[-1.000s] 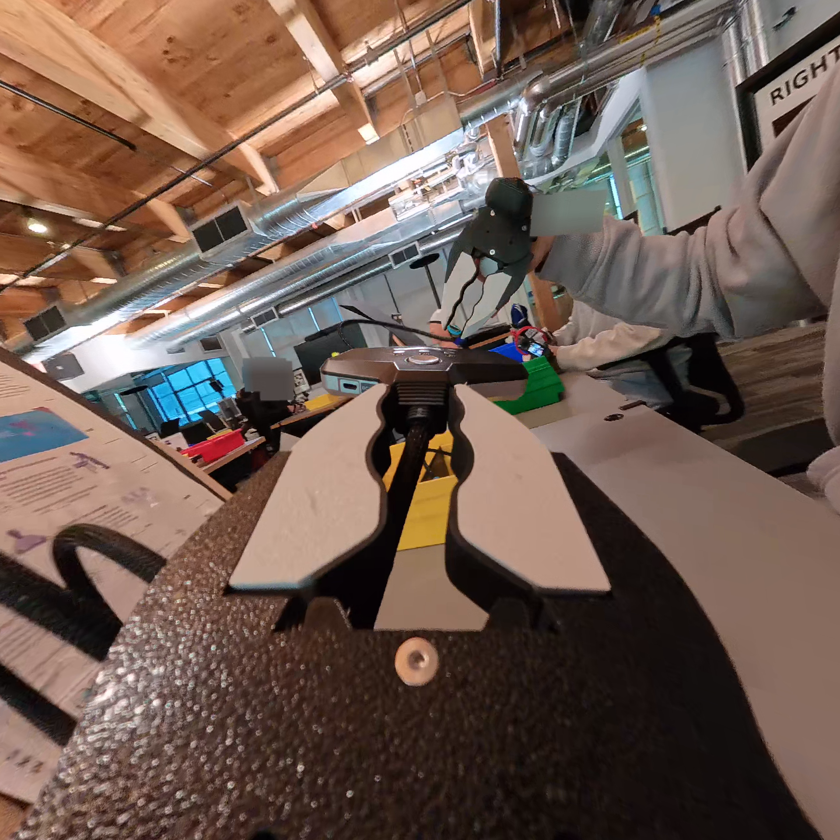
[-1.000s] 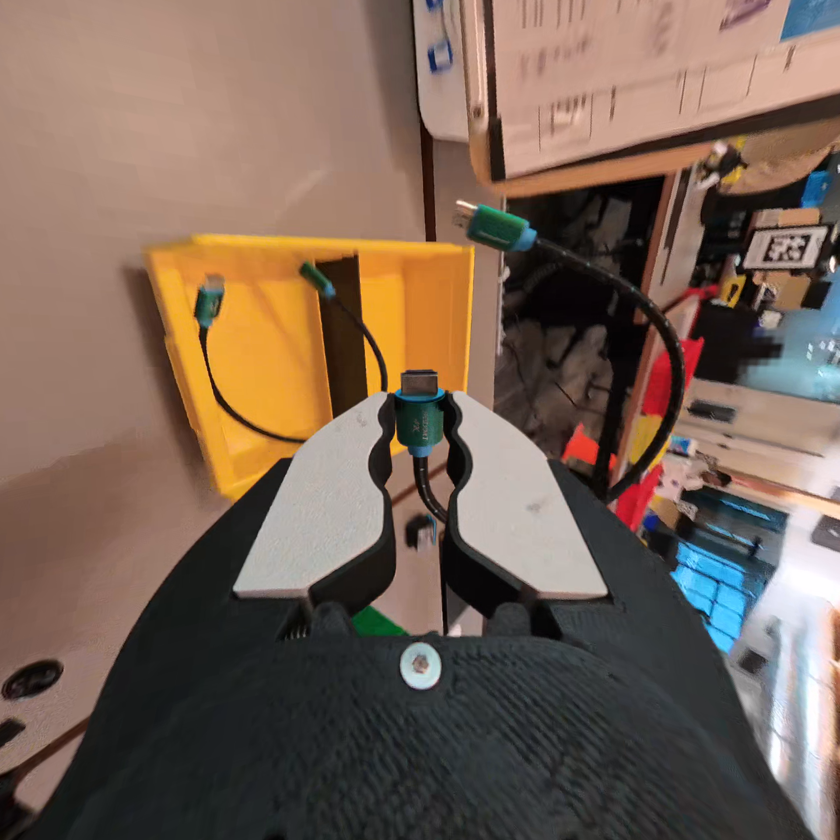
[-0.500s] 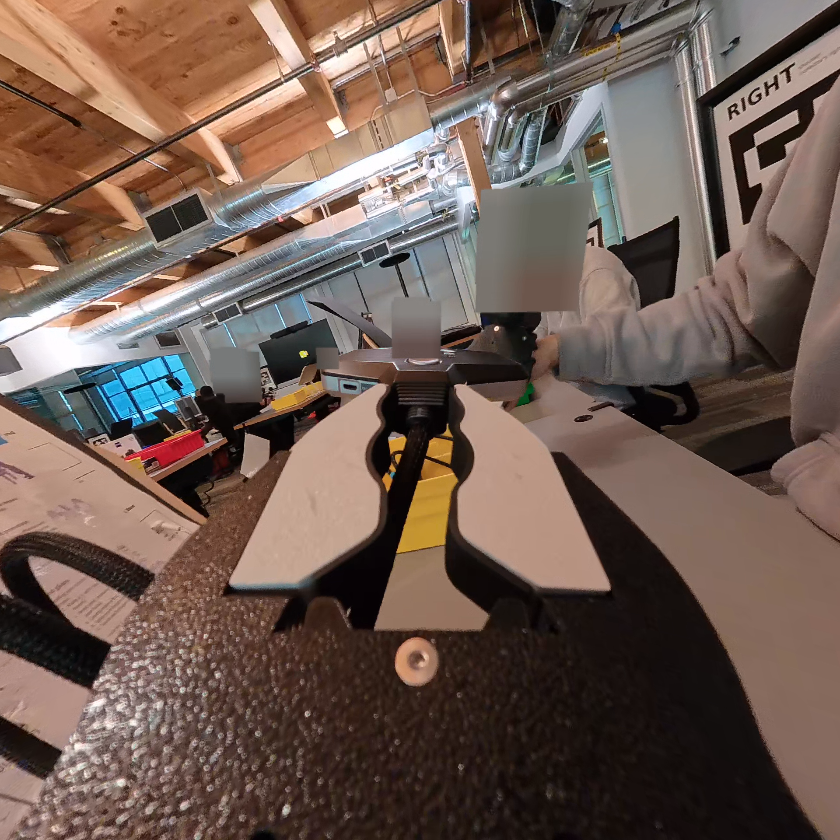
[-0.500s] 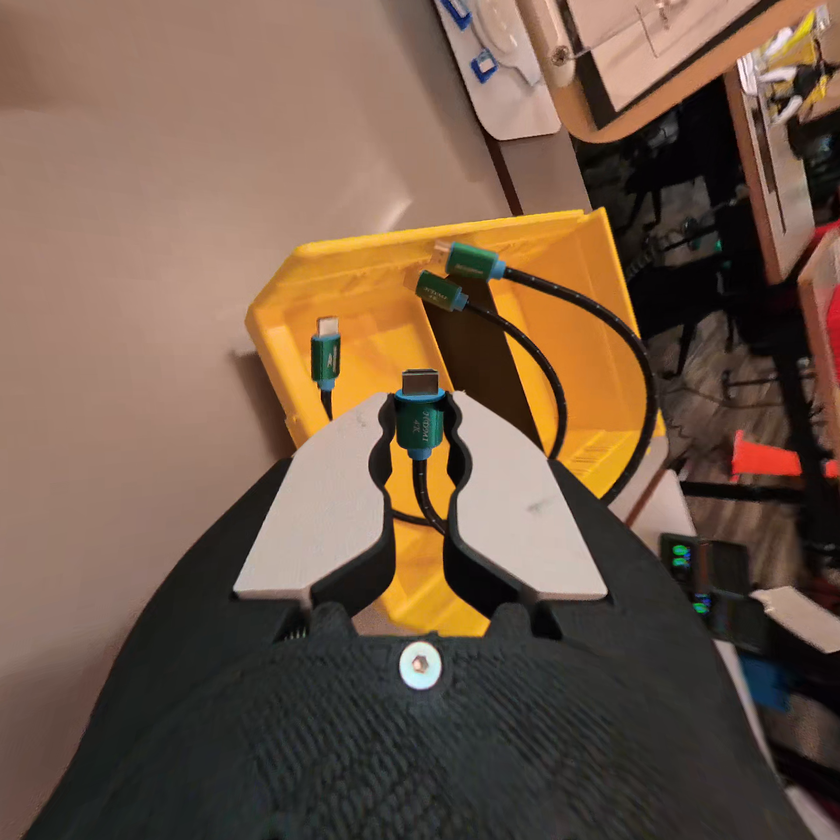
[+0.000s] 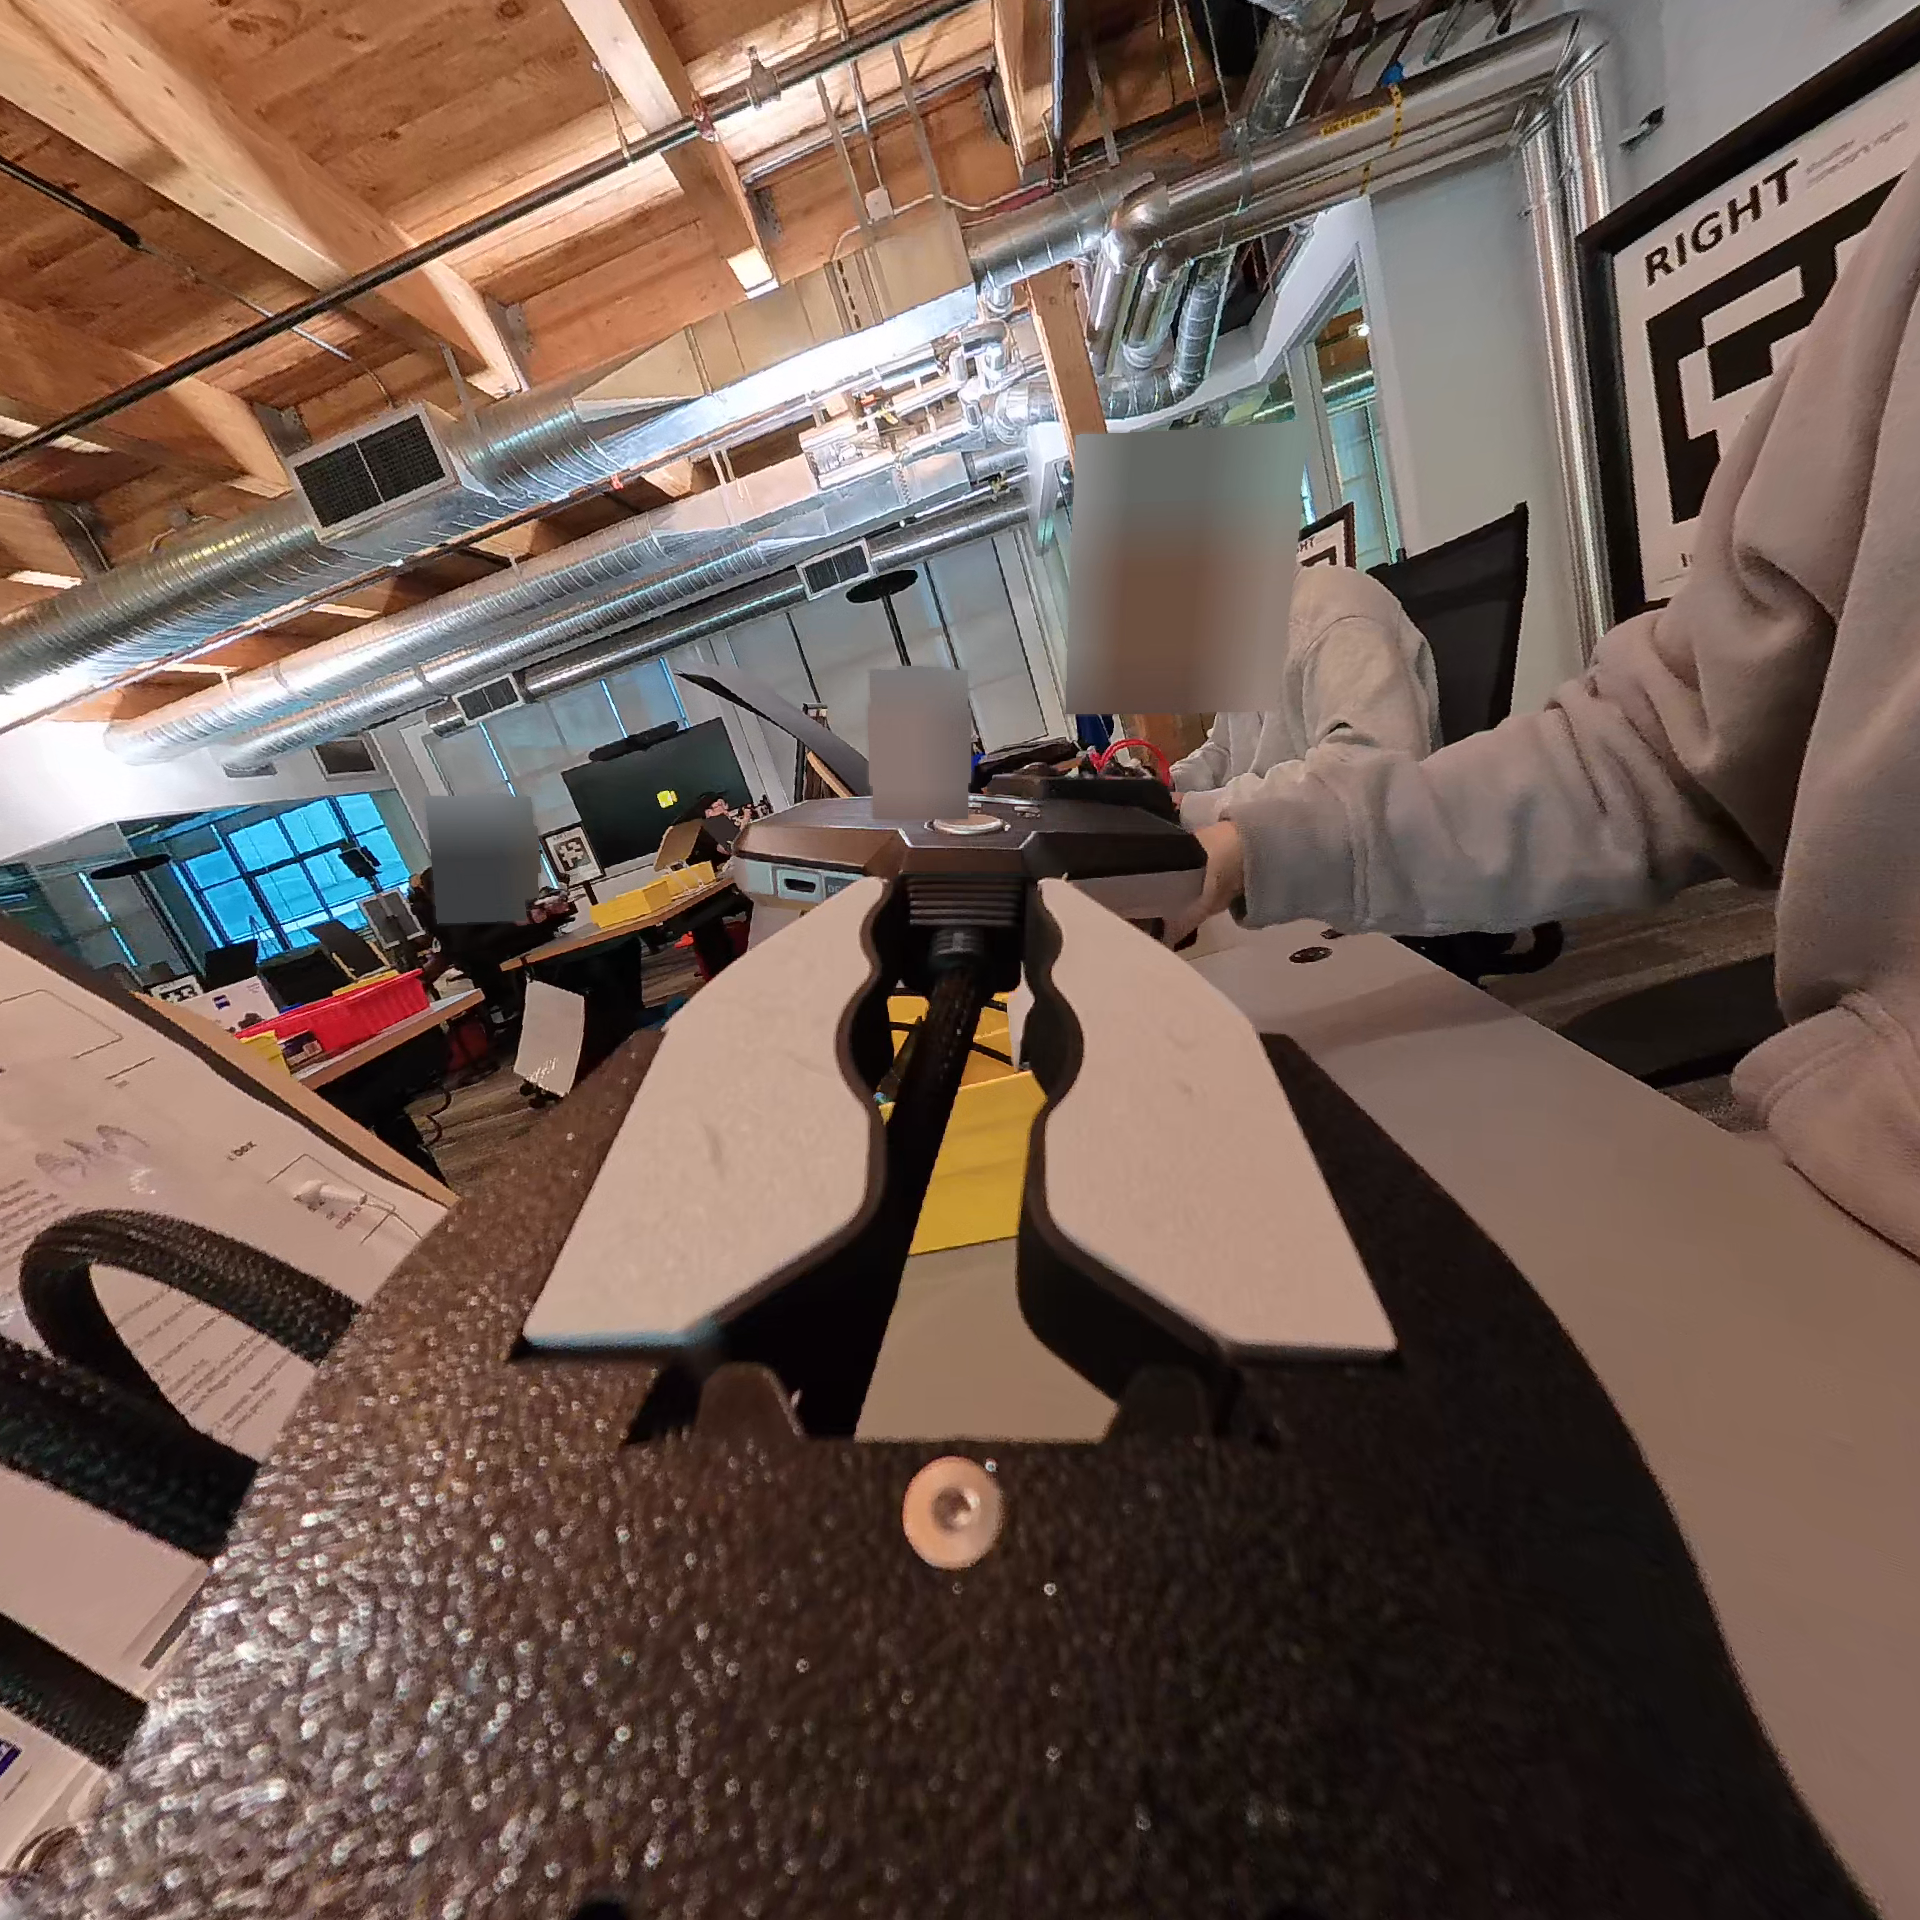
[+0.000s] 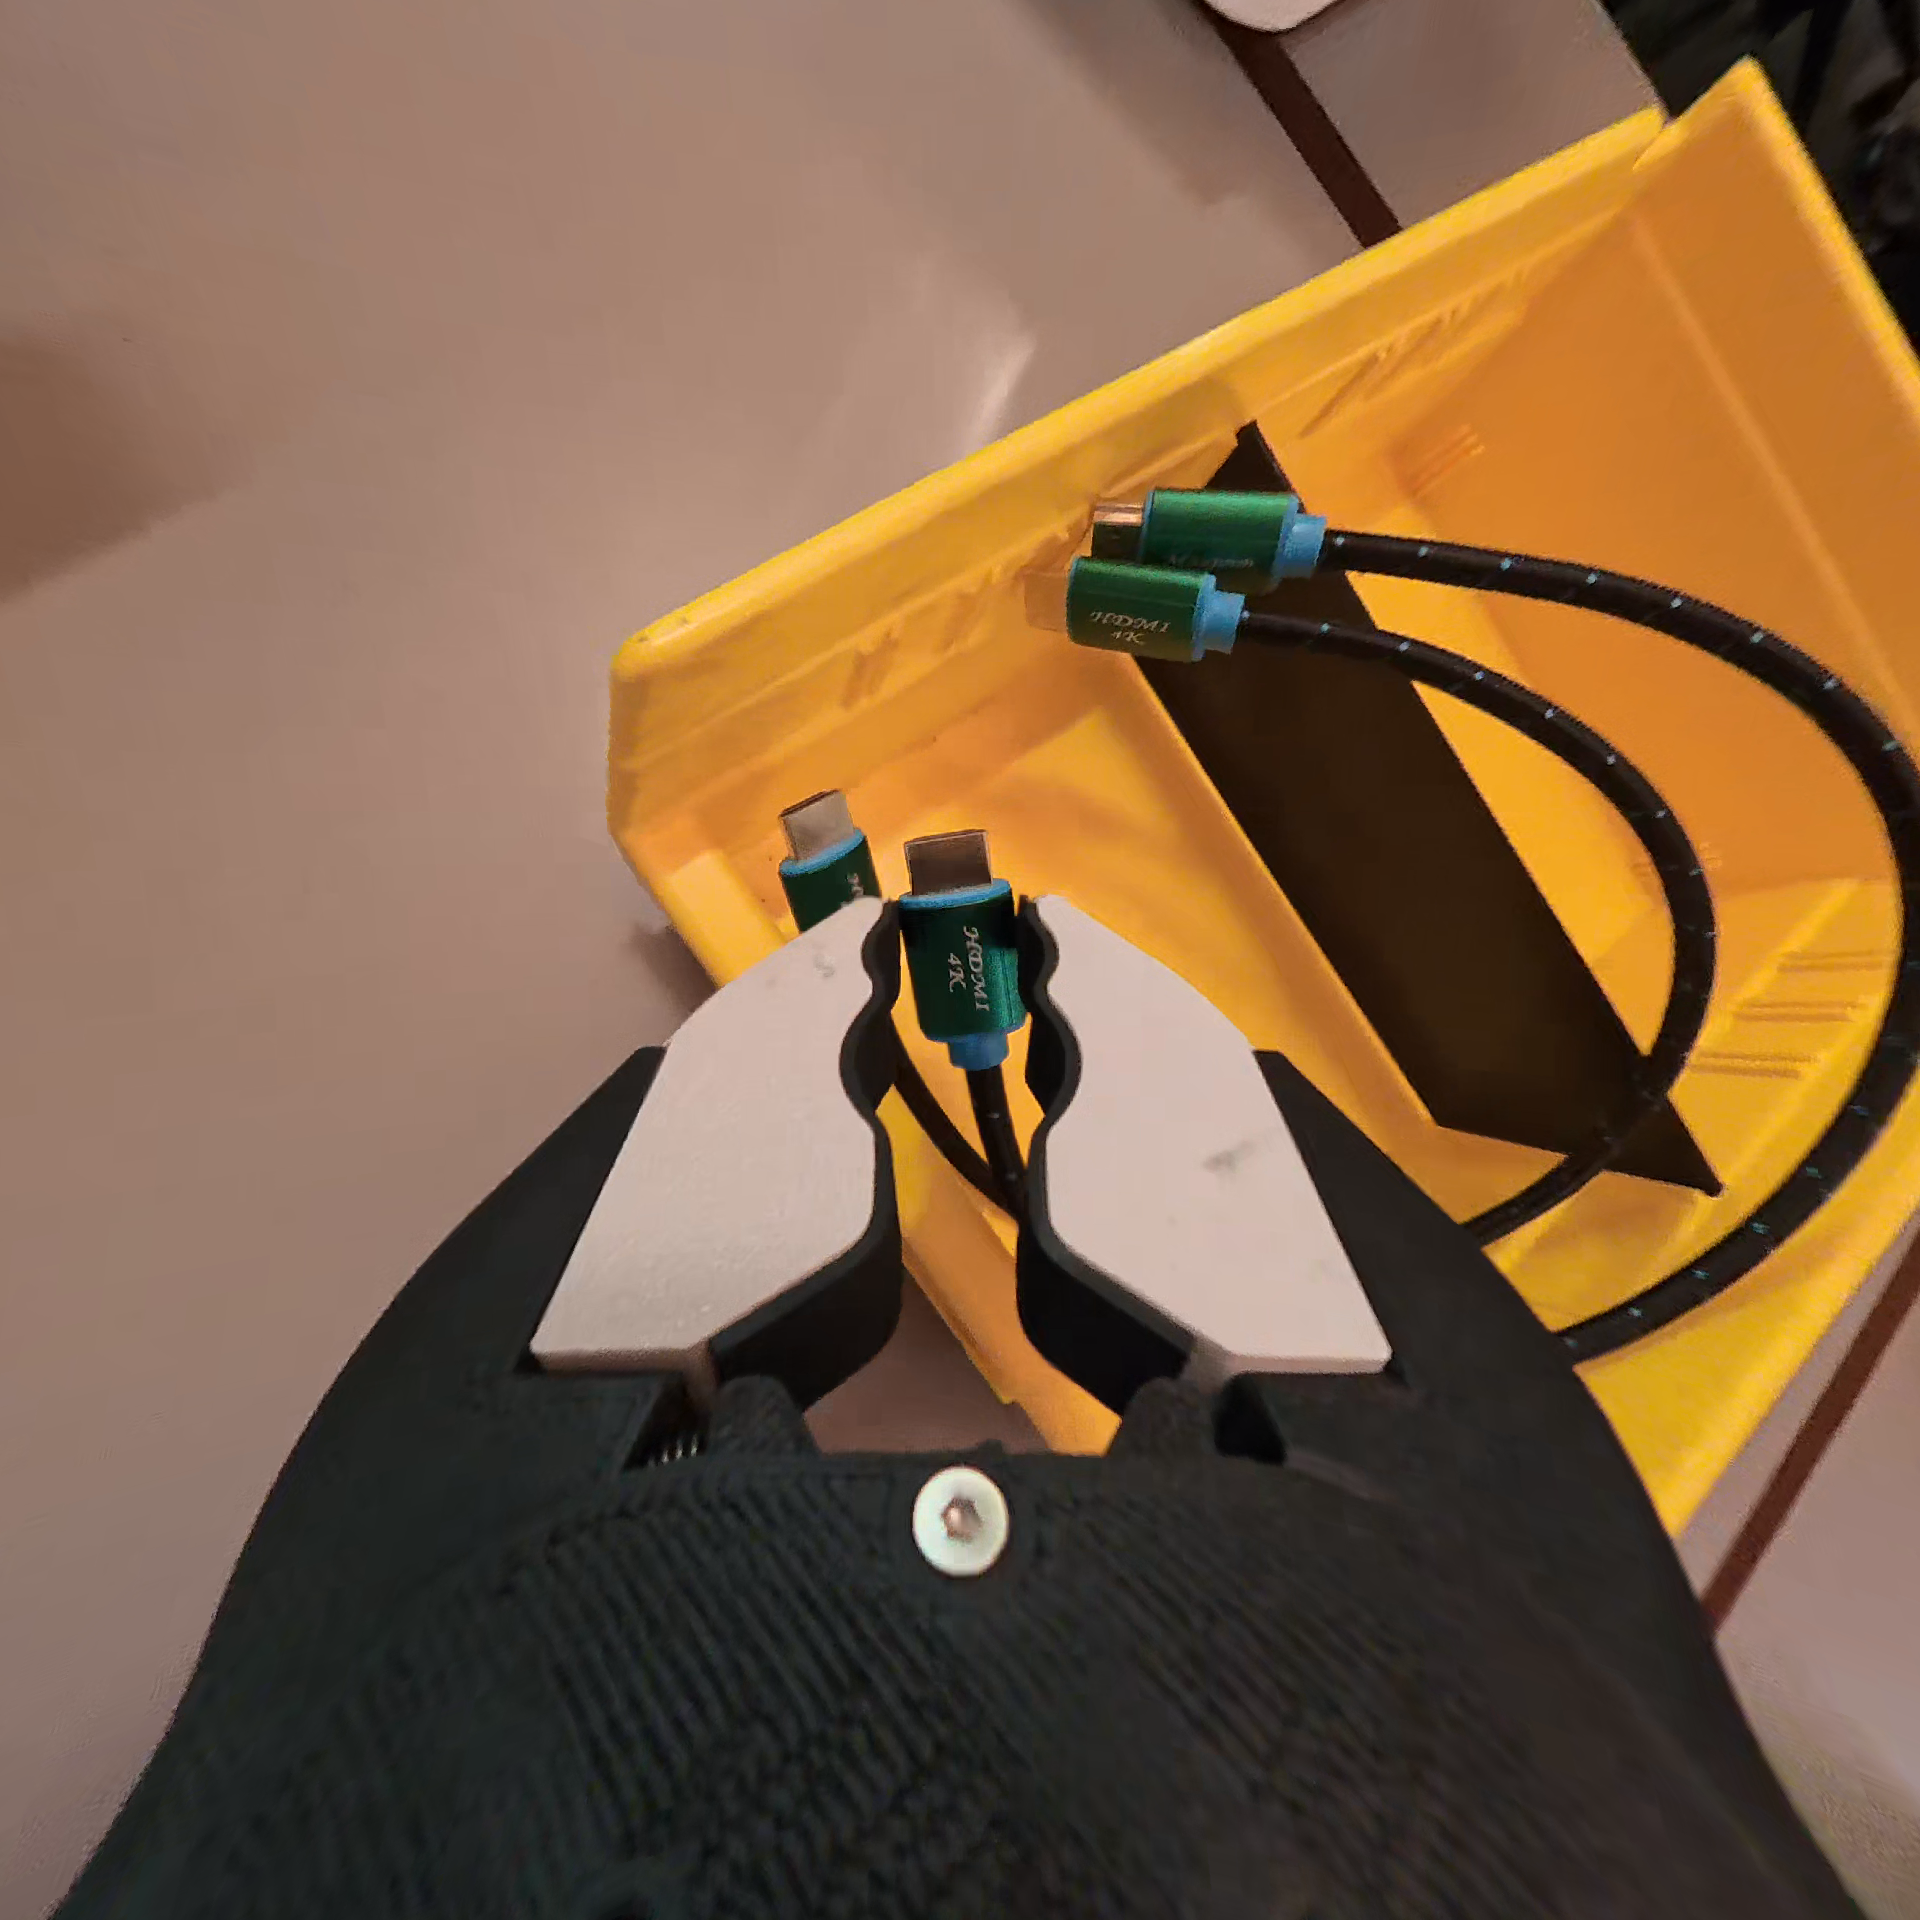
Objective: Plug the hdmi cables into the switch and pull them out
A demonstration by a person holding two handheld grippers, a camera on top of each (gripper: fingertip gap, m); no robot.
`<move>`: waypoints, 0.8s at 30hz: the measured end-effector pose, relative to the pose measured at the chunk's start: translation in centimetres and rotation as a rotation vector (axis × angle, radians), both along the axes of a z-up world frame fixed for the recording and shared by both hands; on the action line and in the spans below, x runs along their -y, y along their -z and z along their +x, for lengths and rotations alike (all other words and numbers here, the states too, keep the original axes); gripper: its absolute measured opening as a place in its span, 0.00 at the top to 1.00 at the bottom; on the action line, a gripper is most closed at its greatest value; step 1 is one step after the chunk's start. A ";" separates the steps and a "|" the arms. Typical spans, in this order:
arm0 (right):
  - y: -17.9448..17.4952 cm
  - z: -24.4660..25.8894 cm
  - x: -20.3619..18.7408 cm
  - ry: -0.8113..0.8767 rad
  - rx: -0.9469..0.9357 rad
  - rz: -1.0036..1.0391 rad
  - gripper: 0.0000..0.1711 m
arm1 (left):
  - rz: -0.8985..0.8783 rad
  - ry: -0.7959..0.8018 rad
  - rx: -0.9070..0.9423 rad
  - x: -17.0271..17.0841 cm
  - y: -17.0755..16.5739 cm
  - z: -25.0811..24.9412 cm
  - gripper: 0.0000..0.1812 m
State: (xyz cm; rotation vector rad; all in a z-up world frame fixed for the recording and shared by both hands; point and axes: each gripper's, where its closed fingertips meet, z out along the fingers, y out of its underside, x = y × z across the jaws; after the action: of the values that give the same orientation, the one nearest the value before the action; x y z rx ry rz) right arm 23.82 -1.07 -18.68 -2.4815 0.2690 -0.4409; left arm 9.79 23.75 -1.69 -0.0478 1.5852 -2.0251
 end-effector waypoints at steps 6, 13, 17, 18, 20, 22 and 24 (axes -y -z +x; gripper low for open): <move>-0.5 1.4 -0.5 0.098 0.024 0.127 0.68 | 0.015 0.002 -0.007 0.3 0.2 0.1 0.88; -11.4 -3.3 -3.2 0.094 -0.333 0.742 0.49 | 0.015 0.030 -0.004 1.2 0.4 0.2 0.88; -14.1 -8.7 -8.2 -0.028 -0.830 0.946 0.52 | 0.048 0.071 -0.003 3.2 0.6 0.1 0.88; -14.0 -9.6 -9.4 -0.042 -0.904 0.950 0.51 | 0.054 0.084 0.000 3.7 0.6 0.0 0.88; -14.2 -11.1 -11.7 -0.077 -1.024 0.969 0.52 | 0.075 0.111 0.009 4.8 0.6 -0.4 0.88; -14.4 -12.3 -13.7 -0.113 -1.118 0.969 0.53 | 0.111 0.123 0.017 5.8 0.8 -0.6 0.88; -14.9 -13.2 -15.0 -0.145 -1.184 0.981 0.57 | 0.150 0.125 0.022 6.5 1.1 -0.7 0.88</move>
State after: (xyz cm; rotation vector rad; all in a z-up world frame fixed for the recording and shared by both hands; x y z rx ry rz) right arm 10.64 13.97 -3.73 -1.4749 0.5707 1.0392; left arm 9.10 17.28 -2.76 0.1328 1.7602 -1.9847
